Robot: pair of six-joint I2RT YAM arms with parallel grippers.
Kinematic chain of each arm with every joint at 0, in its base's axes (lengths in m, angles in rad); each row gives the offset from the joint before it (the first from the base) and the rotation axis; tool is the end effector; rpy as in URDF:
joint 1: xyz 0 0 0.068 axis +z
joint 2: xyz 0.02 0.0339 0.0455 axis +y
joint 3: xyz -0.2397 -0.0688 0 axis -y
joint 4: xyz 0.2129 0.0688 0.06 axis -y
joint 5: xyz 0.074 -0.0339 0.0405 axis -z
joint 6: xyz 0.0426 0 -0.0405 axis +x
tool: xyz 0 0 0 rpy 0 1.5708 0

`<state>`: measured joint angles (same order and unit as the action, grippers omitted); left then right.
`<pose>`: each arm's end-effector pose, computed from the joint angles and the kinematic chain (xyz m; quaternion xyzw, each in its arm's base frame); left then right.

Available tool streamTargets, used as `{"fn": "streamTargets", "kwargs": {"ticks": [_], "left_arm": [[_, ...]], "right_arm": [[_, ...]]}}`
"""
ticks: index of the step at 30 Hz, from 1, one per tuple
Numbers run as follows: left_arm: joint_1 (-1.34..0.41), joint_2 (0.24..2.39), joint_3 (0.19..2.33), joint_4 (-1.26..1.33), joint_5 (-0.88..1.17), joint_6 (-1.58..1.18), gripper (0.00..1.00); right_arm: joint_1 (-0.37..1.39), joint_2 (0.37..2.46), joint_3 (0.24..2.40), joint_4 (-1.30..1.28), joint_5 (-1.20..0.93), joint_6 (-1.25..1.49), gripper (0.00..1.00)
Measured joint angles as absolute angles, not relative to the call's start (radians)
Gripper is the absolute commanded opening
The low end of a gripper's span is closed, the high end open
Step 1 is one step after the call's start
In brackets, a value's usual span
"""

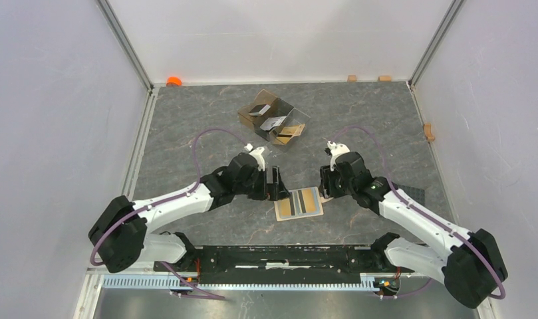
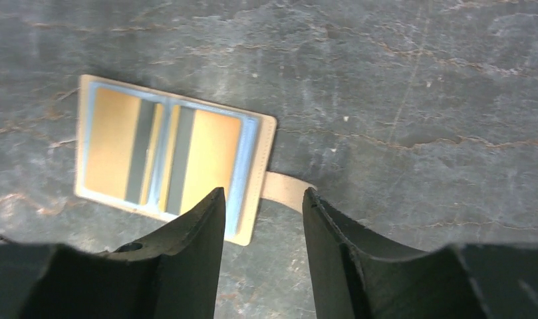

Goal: Put the credit cards into the card holder
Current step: Insert the credit card into the card holder.

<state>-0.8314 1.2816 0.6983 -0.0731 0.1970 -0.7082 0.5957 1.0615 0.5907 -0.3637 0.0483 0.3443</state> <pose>0.1651 -0.1934 0.2054 0.0983 0.8886 -0.3691 0.2540 0.1653 0.1096 0.1933 -0.1083 0.9265 0.1429 0.3310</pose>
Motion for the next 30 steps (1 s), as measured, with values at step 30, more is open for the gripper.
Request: {"fn": "streamTargets", "kwargs": {"ticks": [30], "left_arm": [[-0.757,1.482,0.525,0.200,0.341,-0.920,0.62]], "right_arm": [[0.596,1.098,0.414,-0.165,-0.251,0.503,0.24]]}}
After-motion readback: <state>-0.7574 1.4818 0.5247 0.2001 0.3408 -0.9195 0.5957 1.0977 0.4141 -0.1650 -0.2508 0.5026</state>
